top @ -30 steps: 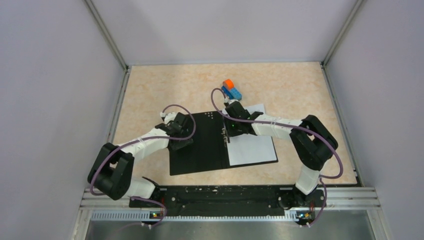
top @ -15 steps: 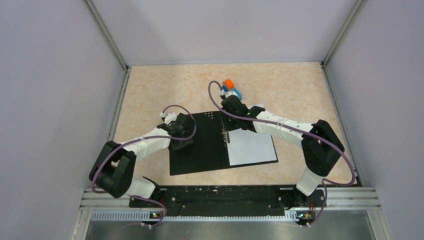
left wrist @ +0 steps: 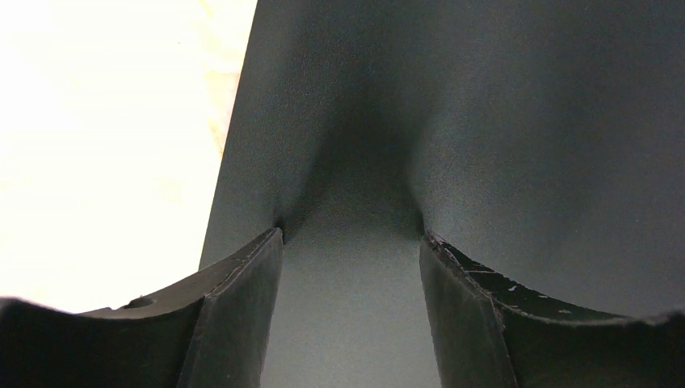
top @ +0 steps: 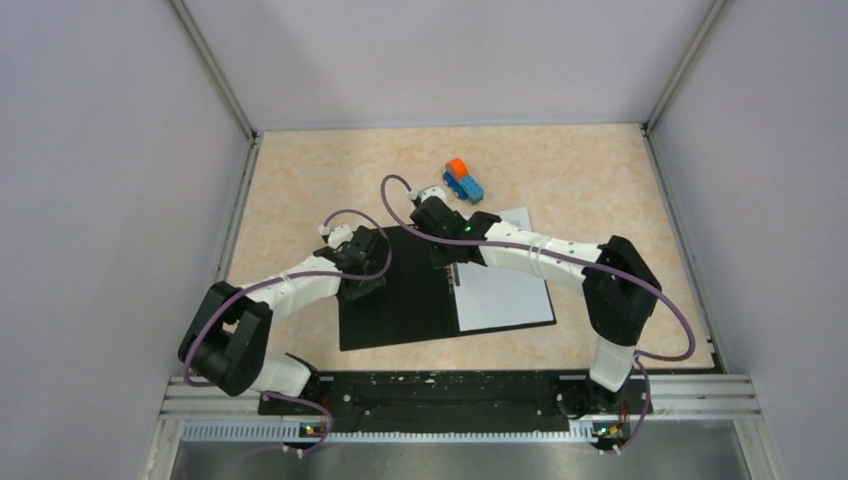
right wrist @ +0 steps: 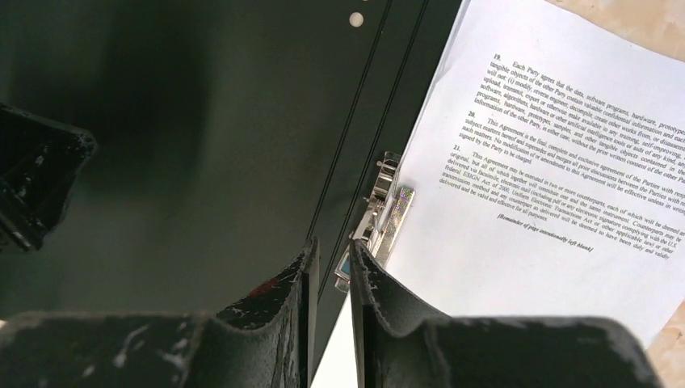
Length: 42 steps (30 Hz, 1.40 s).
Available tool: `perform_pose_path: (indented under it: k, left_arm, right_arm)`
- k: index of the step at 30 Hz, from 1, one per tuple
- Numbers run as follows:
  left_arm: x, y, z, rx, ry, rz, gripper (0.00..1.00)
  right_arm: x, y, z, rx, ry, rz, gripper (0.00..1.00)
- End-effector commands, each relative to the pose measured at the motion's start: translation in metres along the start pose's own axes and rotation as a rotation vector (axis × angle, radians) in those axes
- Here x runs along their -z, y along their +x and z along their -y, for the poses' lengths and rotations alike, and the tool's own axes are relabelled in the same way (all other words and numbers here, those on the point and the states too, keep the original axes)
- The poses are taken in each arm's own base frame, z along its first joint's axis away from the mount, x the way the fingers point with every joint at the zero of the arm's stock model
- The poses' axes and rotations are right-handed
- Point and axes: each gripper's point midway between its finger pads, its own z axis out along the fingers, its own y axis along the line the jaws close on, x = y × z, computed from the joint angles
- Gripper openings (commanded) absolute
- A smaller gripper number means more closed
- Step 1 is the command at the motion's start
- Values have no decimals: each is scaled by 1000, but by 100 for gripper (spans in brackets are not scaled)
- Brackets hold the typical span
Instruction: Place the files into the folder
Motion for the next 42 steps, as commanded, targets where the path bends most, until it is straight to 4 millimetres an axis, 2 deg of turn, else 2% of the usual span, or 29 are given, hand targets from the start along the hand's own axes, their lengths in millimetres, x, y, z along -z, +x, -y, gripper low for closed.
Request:
perform_pose_path:
  k: [1,7,34,42]
  left_arm:
    - [-6,9,-2,14,-7,-21,67]
    - [-6,10,-2,16,-12,-24,67]
    - [-13,22,-4,53,-31,-74,68]
    - [-15,26,-5,63,-40,-88,68]
  right_arm:
    - [4,-11,-1,62,64,18,20]
    - [0,-5,-4,89,75,-3,17]
    - [-8,16,-5,141,82,-62,15]
    - [-6,21,-1,135,95,-65,11]
